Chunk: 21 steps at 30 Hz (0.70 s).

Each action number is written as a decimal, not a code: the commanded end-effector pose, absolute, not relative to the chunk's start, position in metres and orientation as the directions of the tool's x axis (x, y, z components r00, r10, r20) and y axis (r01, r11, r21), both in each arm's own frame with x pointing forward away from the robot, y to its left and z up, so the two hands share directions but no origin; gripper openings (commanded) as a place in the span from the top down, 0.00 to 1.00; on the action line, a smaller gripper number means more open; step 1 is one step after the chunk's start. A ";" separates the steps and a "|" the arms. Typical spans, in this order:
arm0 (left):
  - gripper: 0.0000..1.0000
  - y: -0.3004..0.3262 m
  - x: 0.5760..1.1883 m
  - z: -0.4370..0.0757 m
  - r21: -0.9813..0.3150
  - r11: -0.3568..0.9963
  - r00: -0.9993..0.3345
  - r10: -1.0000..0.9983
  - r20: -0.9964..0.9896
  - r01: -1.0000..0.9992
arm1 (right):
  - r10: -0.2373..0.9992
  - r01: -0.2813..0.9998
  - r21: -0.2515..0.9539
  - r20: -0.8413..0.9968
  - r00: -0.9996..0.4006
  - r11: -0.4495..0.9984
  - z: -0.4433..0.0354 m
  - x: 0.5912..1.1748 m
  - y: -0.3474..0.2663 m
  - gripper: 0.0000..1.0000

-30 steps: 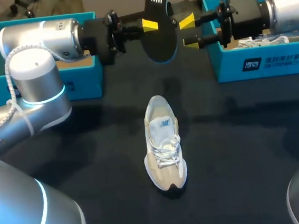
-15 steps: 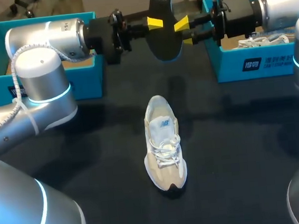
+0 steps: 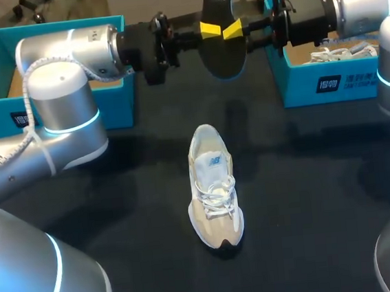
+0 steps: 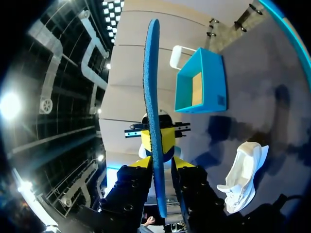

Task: Take the shoe out of the shoebox, open the shoe tongue, remove and reinsert the insole, then place the shoe into the shoebox

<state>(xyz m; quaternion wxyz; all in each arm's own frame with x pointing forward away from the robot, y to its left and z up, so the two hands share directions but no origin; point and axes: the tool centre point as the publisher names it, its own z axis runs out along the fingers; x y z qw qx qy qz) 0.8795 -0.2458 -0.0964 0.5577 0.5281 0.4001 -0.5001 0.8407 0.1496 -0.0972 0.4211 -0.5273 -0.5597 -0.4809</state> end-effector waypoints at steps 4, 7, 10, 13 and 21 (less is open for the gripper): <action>1.00 -0.251 0.883 -0.098 0.187 -0.049 0.179 -0.136 -0.974 0.981 | 0.181 0.995 0.097 0.979 -0.092 -0.020 -0.097 0.841 0.151 0.77; 1.00 -0.251 0.886 -0.099 0.189 -0.044 0.181 -0.133 -0.974 0.981 | 0.178 0.995 0.098 0.980 -0.093 -0.019 -0.098 0.841 0.152 0.78; 1.00 -0.252 0.887 -0.099 0.188 -0.042 0.181 -0.130 -0.975 0.981 | 0.176 0.995 0.098 0.980 -0.093 -0.021 -0.098 0.841 0.152 0.79; 1.00 -0.252 0.888 -0.100 0.186 -0.040 0.180 -0.128 -0.975 0.982 | 0.175 0.995 0.098 0.980 -0.093 -0.021 -0.097 0.840 0.152 0.85; 1.00 -0.254 0.889 -0.103 0.170 -0.029 0.165 -0.123 -0.979 0.985 | 0.172 0.995 0.099 0.981 -0.094 -0.022 -0.097 0.840 0.152 0.97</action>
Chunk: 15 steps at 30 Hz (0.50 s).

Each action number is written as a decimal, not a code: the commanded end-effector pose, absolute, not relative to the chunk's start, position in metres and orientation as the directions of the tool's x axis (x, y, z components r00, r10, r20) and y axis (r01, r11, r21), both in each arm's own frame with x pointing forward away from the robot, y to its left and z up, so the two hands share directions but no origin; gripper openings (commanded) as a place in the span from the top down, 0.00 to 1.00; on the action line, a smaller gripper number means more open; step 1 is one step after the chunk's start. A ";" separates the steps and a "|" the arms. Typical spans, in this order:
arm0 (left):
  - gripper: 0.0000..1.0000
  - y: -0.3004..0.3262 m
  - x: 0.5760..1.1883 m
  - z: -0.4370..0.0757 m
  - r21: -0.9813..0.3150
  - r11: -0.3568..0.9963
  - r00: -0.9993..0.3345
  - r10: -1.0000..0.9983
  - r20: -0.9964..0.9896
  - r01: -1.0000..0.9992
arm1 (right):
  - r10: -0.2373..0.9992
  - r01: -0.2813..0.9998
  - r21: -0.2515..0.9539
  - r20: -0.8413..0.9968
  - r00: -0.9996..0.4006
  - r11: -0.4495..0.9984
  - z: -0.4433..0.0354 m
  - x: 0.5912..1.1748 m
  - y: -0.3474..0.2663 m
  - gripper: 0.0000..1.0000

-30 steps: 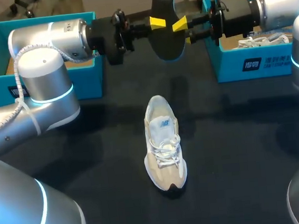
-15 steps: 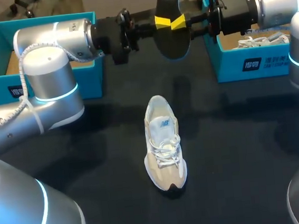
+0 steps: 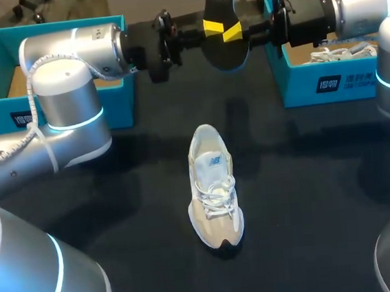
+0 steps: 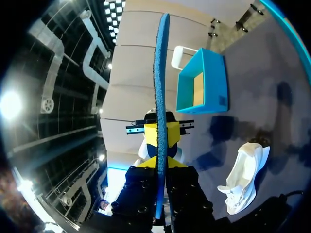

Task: Take the shoe out of the shoebox, open the shoe tongue, remove and reinsert the insole, then place the shoe into the shoebox

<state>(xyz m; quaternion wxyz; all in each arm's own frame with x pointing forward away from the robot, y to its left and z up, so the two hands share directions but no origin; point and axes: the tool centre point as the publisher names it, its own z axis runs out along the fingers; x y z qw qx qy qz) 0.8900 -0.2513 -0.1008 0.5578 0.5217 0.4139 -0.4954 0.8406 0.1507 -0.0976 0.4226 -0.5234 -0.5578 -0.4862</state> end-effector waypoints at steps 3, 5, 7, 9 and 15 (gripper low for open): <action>1.00 -0.254 0.886 -0.104 0.167 -0.038 0.161 -0.125 -0.979 0.985 | 0.172 0.995 0.098 0.981 -0.093 -0.024 -0.098 0.841 0.152 0.97; 1.00 -0.254 0.884 -0.104 0.169 -0.043 0.163 -0.126 -0.979 0.985 | 0.172 0.995 0.096 0.981 -0.091 -0.023 -0.098 0.841 0.152 0.97; 1.00 -0.254 0.884 -0.104 0.172 -0.046 0.165 -0.126 -0.978 0.984 | 0.171 0.995 0.096 0.981 -0.091 -0.021 -0.098 0.842 0.152 1.00; 1.00 -0.253 0.884 -0.103 0.173 -0.043 0.166 -0.130 -0.977 0.984 | 0.171 0.995 0.095 0.981 -0.091 -0.019 -0.099 0.843 0.153 1.00; 0.45 -0.251 0.884 -0.098 0.171 -0.043 0.164 -0.143 -0.976 0.984 | 0.174 0.995 0.096 0.981 -0.092 -0.014 -0.102 0.844 0.154 1.00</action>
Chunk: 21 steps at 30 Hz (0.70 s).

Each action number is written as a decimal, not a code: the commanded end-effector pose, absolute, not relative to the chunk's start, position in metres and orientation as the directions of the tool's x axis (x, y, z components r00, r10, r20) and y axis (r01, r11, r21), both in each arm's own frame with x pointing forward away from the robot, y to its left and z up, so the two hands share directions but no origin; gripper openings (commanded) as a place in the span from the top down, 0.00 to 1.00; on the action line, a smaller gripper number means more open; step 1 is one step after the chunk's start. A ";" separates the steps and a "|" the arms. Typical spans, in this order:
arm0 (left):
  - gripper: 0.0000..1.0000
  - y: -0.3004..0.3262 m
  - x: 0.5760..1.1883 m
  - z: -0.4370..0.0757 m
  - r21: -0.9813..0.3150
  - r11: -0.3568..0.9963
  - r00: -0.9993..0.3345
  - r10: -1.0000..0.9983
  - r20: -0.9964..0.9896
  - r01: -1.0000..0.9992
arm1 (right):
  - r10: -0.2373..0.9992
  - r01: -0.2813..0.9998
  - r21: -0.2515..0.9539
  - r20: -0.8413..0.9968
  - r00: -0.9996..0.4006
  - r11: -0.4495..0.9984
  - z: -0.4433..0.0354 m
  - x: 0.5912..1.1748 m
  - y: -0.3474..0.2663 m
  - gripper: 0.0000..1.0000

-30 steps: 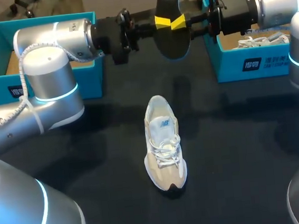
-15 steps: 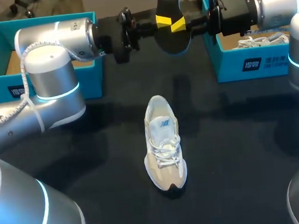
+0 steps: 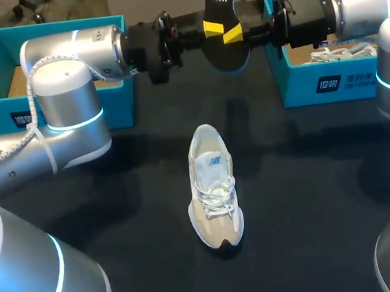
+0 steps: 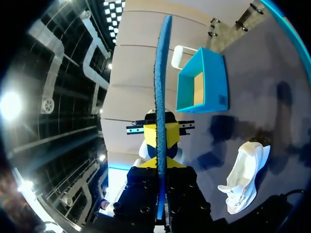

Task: Take the shoe out of the shoebox, open the shoe tongue, remove and reinsert the insole, then place the shoe into the shoebox

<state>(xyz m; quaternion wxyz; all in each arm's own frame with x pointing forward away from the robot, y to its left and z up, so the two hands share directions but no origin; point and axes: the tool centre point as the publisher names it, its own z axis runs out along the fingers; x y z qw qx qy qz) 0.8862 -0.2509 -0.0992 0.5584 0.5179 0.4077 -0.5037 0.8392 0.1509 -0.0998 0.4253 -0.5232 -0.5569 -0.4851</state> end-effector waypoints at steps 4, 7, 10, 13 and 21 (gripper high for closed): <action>0.00 -0.247 0.887 -0.095 0.172 -0.036 0.165 -0.148 -0.975 0.984 | 0.185 0.988 0.151 0.972 -0.143 -0.031 -0.103 0.844 0.154 1.00; 0.00 -0.242 0.886 -0.090 0.137 -0.043 0.129 -0.148 -0.980 0.990 | 0.198 0.976 0.214 0.959 -0.202 -0.040 -0.105 0.846 0.154 1.00; 0.00 -0.236 0.885 -0.086 0.109 -0.047 0.101 -0.138 -0.985 0.993 | 0.205 0.965 0.259 0.948 -0.243 -0.052 -0.106 0.847 0.153 1.00; 0.00 -0.227 0.884 -0.083 0.028 -0.050 0.022 -0.117 -0.993 0.998 | 0.226 0.948 0.311 0.930 -0.290 -0.065 -0.106 0.848 0.152 1.00; 0.00 -0.203 0.888 -0.087 -0.172 -0.015 -0.172 -0.011 -0.985 0.985 | 0.263 0.909 0.410 0.888 -0.378 -0.080 -0.103 0.851 0.149 1.00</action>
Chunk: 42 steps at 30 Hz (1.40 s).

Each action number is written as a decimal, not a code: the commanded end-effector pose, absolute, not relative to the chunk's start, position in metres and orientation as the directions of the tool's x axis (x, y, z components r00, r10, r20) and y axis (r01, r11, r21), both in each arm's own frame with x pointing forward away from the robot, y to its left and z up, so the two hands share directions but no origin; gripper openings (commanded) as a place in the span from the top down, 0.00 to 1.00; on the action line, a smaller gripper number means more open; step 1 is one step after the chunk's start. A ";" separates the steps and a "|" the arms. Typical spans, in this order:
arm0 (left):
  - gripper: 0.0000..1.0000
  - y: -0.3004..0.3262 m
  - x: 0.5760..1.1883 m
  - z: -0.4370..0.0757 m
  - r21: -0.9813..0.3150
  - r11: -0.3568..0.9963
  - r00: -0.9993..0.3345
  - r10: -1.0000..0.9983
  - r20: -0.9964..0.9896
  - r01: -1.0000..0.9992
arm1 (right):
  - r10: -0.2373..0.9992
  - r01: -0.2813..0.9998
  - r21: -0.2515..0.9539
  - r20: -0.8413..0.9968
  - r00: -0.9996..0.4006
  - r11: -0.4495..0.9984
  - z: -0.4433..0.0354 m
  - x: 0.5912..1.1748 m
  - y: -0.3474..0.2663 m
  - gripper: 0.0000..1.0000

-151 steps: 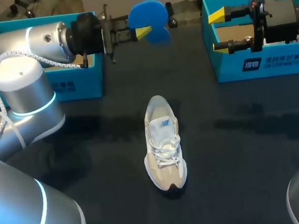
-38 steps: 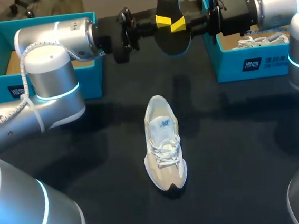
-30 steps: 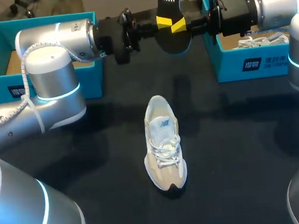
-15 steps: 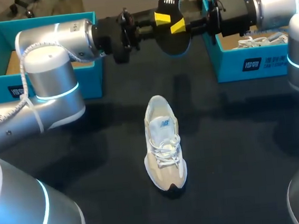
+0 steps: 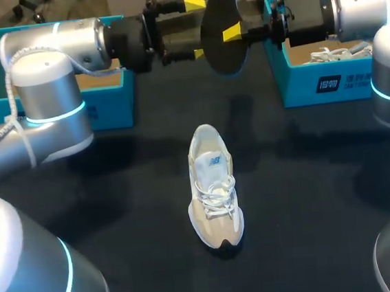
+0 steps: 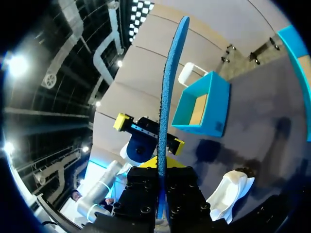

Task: Take the shoe out of the shoebox, open the shoe tongue, remove and reinsert the insole, then place the shoe into the shoebox

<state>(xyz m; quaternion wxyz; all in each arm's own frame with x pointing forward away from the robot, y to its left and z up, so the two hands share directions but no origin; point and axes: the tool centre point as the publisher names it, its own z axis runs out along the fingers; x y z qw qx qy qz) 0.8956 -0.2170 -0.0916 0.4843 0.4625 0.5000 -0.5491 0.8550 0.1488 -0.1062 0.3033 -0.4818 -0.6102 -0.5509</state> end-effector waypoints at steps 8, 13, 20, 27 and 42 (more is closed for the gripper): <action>0.00 -0.187 0.892 -0.103 -0.459 0.027 -0.460 0.068 -0.885 0.888 | 0.215 0.801 0.594 0.794 -0.569 -0.071 -0.091 0.853 0.151 1.00; 0.00 -0.179 0.892 -0.112 -0.584 0.062 -0.587 0.094 -0.804 0.809 | 0.192 0.769 0.636 0.763 -0.617 -0.055 -0.088 0.853 0.154 1.00; 0.00 -0.167 0.894 -0.127 -0.663 0.105 -0.672 0.109 -0.733 0.741 | 0.156 0.732 0.681 0.725 -0.671 -0.022 -0.081 0.854 0.158 1.00; 0.00 -0.163 0.895 -0.134 -0.646 0.118 -0.656 0.136 -0.742 0.754 | 0.162 0.737 0.675 0.729 -0.664 -0.016 -0.081 0.855 0.159 1.00; 0.00 -0.163 0.895 -0.134 -0.646 0.118 -0.656 0.136 -0.742 0.754 | 0.162 0.737 0.675 0.729 -0.664 -0.016 -0.081 0.855 0.159 1.00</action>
